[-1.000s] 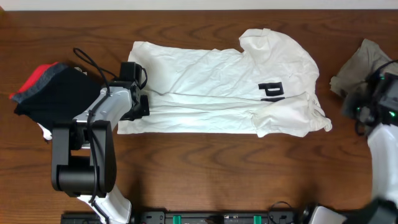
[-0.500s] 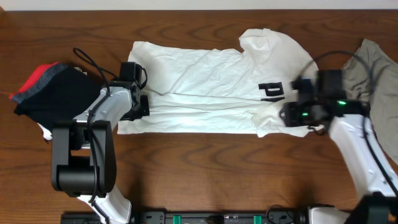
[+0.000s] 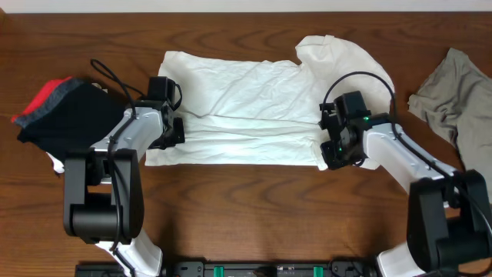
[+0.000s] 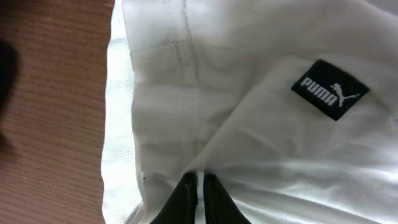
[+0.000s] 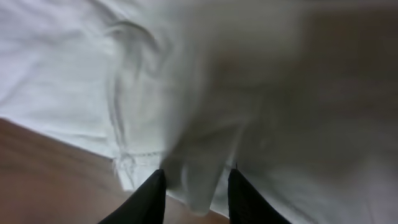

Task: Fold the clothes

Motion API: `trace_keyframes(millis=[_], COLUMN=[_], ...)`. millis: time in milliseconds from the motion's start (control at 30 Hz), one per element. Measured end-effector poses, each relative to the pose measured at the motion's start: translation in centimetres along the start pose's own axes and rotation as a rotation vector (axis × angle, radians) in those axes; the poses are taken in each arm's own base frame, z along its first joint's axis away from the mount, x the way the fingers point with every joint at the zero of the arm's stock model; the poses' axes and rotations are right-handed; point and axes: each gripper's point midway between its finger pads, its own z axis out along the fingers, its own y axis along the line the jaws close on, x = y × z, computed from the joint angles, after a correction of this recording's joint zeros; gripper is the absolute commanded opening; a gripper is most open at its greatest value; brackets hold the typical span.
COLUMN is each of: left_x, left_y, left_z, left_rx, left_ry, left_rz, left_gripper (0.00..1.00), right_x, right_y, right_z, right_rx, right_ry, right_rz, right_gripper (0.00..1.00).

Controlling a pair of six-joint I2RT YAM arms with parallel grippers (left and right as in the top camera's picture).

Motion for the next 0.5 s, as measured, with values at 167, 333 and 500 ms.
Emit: trace_keyframes(millis=[167, 333, 500], left_x=[0.0, 0.0, 0.0], left_y=[0.0, 0.0, 0.0], left_z=[0.0, 0.0, 0.0], left_rx=[0.000, 0.000, 0.000], left_ry=[0.000, 0.000, 0.000], left_rz=[0.000, 0.000, 0.000], left_gripper=[0.09, 0.09, 0.09], right_x=[-0.1, -0.7, -1.6], right_y=[-0.2, -0.3, -0.6], right_z=[0.1, 0.1, -1.3], right_rx=[0.011, 0.017, 0.039], right_ry=[-0.003, -0.026, -0.085], right_rz=[0.007, 0.006, 0.003], right_gripper=[0.01, 0.01, 0.01])
